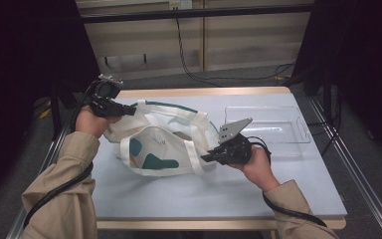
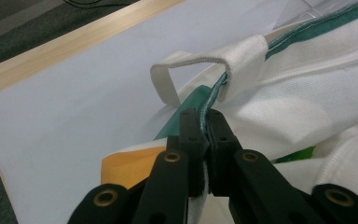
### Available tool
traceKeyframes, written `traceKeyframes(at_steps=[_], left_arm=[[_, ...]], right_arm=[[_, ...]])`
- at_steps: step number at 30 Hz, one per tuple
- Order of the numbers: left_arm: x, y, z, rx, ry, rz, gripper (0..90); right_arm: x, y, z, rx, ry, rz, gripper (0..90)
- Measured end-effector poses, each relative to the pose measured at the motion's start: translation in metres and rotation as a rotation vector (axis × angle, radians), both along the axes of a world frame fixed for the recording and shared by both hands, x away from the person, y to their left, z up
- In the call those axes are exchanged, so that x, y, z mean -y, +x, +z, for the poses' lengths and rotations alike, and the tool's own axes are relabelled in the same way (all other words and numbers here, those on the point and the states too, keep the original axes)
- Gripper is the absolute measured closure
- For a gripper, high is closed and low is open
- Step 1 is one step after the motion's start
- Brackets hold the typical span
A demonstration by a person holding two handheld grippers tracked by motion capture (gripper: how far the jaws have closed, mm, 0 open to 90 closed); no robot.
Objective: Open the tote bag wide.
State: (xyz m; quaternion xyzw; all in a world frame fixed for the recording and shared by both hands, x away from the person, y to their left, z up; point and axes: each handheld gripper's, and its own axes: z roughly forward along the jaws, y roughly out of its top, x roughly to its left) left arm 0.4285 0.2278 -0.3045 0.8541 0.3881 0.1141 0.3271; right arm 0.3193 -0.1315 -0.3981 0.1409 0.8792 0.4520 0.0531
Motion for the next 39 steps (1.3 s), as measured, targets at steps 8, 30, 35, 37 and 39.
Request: traceKeyframes(at_steps=[8,30,35,37,39], left_arm=[[0.001,0.004,-0.004,-0.004,-0.009,0.02,87.5],[0.008,0.014,-0.012,0.009,0.017,0.051,87.3],[0.009,0.018,-0.015,0.015,0.018,0.056,87.4],[0.01,0.018,-0.016,0.016,0.015,0.064,87.4],[0.01,0.02,-0.018,0.019,0.023,0.068,87.4]], right_arm=[[0.0,-0.007,-0.008,-0.001,-0.008,0.023,86.7],[-0.005,-0.017,-0.033,-0.026,-0.04,0.053,87.1],[-0.004,-0.018,-0.037,-0.028,-0.036,0.058,87.2],[-0.004,-0.018,-0.038,-0.033,-0.04,0.063,87.3],[-0.004,-0.019,-0.04,-0.026,-0.045,0.068,87.3]])
